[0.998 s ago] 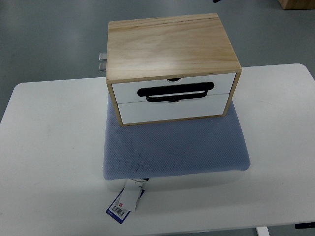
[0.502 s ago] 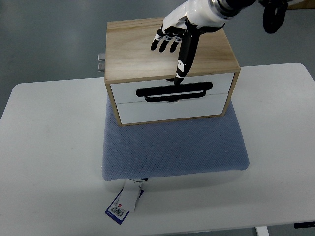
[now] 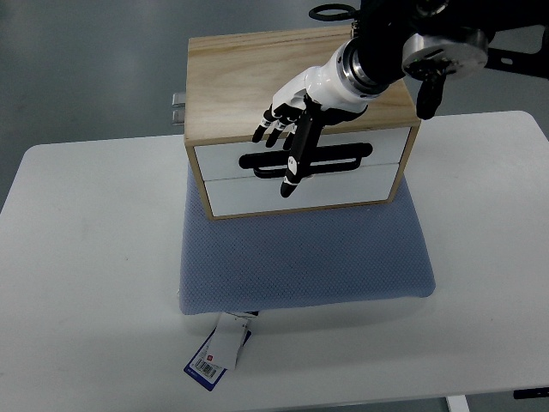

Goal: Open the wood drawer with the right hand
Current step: 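Hook the right hand fingers around the upper drawer's black handle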

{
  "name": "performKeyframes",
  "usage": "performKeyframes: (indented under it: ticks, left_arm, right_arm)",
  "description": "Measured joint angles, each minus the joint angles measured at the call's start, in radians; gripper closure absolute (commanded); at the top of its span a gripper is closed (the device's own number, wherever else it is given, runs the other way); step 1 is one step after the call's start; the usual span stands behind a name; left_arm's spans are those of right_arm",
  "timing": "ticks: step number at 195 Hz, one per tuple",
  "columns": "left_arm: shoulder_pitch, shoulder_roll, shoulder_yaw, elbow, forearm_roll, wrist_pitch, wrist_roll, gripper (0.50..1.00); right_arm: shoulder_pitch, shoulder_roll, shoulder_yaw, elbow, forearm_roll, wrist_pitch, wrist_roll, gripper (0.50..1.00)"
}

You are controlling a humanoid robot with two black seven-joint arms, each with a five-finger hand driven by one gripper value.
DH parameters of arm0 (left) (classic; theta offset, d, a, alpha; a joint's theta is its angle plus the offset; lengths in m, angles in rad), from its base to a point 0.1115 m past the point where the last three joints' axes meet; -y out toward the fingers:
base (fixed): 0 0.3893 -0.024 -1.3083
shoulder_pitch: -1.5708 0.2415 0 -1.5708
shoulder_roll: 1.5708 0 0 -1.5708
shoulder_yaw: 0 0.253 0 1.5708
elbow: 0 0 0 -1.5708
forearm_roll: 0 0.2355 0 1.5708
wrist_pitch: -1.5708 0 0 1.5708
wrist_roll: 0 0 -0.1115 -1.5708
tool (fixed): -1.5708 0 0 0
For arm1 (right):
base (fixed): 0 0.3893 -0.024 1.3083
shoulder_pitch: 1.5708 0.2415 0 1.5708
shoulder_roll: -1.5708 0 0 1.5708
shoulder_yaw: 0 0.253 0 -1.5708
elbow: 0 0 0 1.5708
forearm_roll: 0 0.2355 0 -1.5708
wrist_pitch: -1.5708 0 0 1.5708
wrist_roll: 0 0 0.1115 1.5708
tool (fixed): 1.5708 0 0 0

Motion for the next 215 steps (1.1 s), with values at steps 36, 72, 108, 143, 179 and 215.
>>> performKeyframes:
  ticks: [36,72,108,143,179,215]
  left_arm:
    - [0.0,0.0,0.0,0.001,0.0,0.001,0.0,0.5]
    - [0.0,0.0,0.0,0.009,0.0,0.002,0.0,0.5]
    - [0.0,0.0,0.001,0.015,0.0,0.002,0.0,0.5]
    - [0.001,0.0,0.001,0.016,0.0,0.002,0.0,0.5]
    - [0.0,0.0,-0.001,0.017,0.0,0.002,0.0,0.5]
    - [0.0,0.0,-0.001,0.017,0.0,0.002,0.0,0.5]
  right_arm:
    - [-0.049,0.01,-0.02,-0.013,-0.107,-0.004,0.0,0.562]
    - [-0.078,0.011,-0.03,-0.016,-0.155,-0.004,0.0,0.562]
    - [-0.118,0.011,-0.036,-0.029,-0.189,-0.004,0.0,0.562]
    - [-0.151,0.01,-0.036,-0.035,-0.195,0.007,0.0,0.56]
    - [-0.157,0.007,-0.036,-0.036,-0.191,0.072,0.0,0.562]
    - [-0.146,0.006,-0.03,-0.024,-0.183,0.144,0.0,0.562]
